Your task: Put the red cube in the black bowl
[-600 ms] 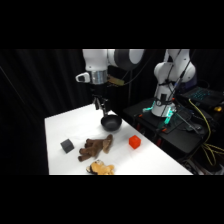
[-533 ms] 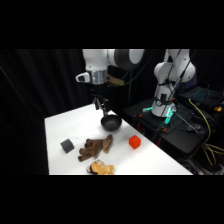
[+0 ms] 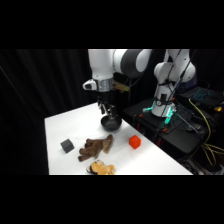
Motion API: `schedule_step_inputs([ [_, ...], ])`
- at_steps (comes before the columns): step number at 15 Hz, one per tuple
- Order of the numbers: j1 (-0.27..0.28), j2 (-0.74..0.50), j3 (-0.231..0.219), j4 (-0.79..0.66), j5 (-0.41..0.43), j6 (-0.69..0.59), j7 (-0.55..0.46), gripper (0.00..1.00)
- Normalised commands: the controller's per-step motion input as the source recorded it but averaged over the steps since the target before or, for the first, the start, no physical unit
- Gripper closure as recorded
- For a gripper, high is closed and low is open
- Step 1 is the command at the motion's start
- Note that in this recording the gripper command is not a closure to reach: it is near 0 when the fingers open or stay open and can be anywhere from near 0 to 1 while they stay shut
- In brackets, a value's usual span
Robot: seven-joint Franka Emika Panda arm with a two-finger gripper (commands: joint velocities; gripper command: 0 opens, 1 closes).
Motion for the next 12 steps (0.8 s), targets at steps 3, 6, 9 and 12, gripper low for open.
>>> schedule_step_inputs([
  [3,0.086,-0.19,0.087,-0.36,0.088,0.34,0.18,0.0],
  [6,0.096,-0.13,0.087,-0.32,0.133,0.36,0.17,0.0],
  [9,0.093,-0.06,0.07,-0.26,0.112,0.36,0.19,0.0],
  [12,0.087,0.03,0.059,-0.18,0.129,0.34,0.14,0.0],
])
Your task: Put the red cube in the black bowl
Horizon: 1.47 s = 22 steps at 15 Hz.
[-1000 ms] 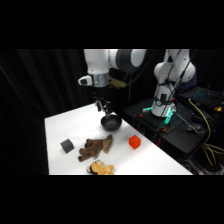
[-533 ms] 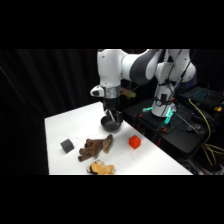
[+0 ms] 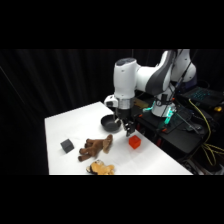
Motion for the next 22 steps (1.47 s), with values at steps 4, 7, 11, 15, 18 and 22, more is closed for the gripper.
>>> schedule_step_inputs([
  [4,0.073,0.09,0.031,-0.12,0.134,0.33,0.12,0.0],
  [7,0.074,0.08,0.022,-0.16,0.153,0.33,0.1,0.0],
  [11,0.088,0.03,0.01,-0.19,0.137,0.32,0.11,0.0],
  [15,0.093,0.01,0.022,-0.19,0.175,0.32,0.09,0.0],
  [18,0.044,0.08,0.061,-0.11,0.232,0.3,-0.01,0.0],
  [22,0.069,0.09,-0.018,-0.09,0.14,0.33,0.01,1.0],
])
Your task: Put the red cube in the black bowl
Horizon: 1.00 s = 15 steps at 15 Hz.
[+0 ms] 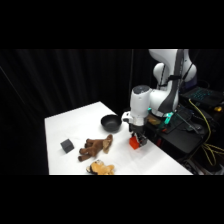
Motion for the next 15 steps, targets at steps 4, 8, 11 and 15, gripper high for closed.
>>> schedule_step_inputs([
  [4,0.096,0.03,-0.068,-0.08,0.117,0.26,0.01,1.0],
  [8,0.139,-0.15,-0.146,-0.12,0.042,0.08,0.03,1.0],
  [11,0.06,-0.49,-0.151,-0.29,0.011,-0.1,-0.02,1.0],
  [15,0.076,-0.67,-0.336,-0.29,-0.258,-0.27,0.13,1.0],
])
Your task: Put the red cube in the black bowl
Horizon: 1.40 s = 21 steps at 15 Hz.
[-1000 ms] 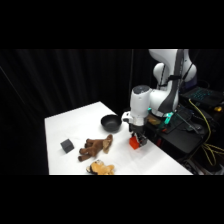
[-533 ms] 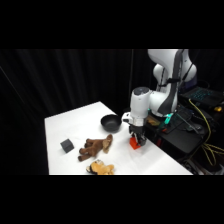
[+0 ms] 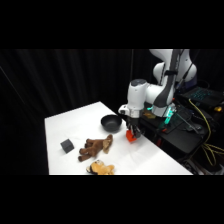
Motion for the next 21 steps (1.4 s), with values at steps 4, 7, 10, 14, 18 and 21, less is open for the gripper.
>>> schedule_step_inputs([
  [4,-0.204,-0.5,-0.161,-0.01,-0.413,-0.37,0.21,1.0],
  [7,-0.362,-0.48,-0.005,-0.09,-0.274,-0.29,0.11,1.0],
  [10,-0.342,-0.35,0.044,-0.06,-0.165,-0.19,0.04,1.0],
  [14,-0.252,-0.16,0.049,-0.01,-0.119,-0.03,0.0,1.0],
  [18,-0.111,0.13,0.03,0.1,0.072,0.13,-0.12,1.0],
  [21,-0.018,0.27,0.017,0.18,0.181,0.2,-0.19,0.0],
])
